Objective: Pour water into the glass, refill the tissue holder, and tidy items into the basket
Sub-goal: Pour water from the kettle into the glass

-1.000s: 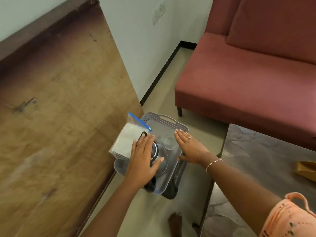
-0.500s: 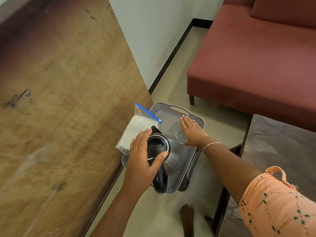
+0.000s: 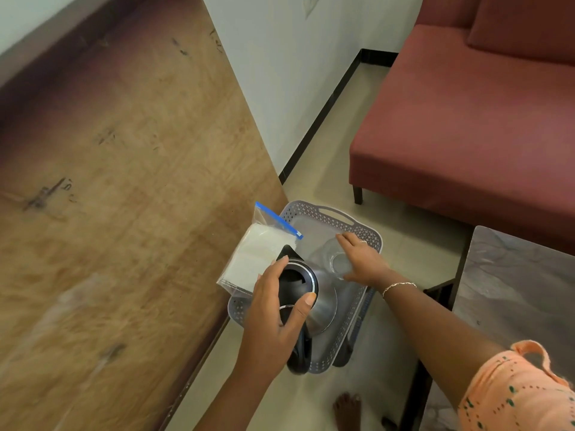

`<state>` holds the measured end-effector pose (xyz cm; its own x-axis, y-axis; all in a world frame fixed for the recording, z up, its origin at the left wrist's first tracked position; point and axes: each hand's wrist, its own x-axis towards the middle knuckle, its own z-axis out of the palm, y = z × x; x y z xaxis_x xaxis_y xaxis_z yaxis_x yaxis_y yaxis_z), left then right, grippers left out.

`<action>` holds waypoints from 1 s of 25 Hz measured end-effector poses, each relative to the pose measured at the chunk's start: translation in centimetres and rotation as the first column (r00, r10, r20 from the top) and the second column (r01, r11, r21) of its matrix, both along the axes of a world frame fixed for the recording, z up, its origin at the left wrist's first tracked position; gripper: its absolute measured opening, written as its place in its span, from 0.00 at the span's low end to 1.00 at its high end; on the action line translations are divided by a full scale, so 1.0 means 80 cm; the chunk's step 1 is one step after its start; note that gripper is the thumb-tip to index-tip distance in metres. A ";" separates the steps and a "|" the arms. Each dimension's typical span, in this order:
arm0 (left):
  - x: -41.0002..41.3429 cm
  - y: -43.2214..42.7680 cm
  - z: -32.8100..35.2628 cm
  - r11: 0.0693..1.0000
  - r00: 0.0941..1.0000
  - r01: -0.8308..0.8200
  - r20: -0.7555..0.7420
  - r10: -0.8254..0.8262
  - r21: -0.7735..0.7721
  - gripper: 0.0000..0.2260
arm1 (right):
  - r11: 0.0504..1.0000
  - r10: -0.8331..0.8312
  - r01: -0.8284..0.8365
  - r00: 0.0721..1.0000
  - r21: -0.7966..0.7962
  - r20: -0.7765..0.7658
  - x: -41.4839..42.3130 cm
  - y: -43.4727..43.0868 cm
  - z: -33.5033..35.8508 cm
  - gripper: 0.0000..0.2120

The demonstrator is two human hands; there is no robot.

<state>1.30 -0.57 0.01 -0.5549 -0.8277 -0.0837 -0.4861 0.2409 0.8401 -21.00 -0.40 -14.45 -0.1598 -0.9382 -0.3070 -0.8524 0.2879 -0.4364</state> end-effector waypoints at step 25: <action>-0.058 0.124 0.080 0.548 0.938 0.272 -0.345 0.033 0.791 0.34 | 0.710 -0.150 0.595 0.650 -0.376 0.745 0.081 0.248 0.252 0.40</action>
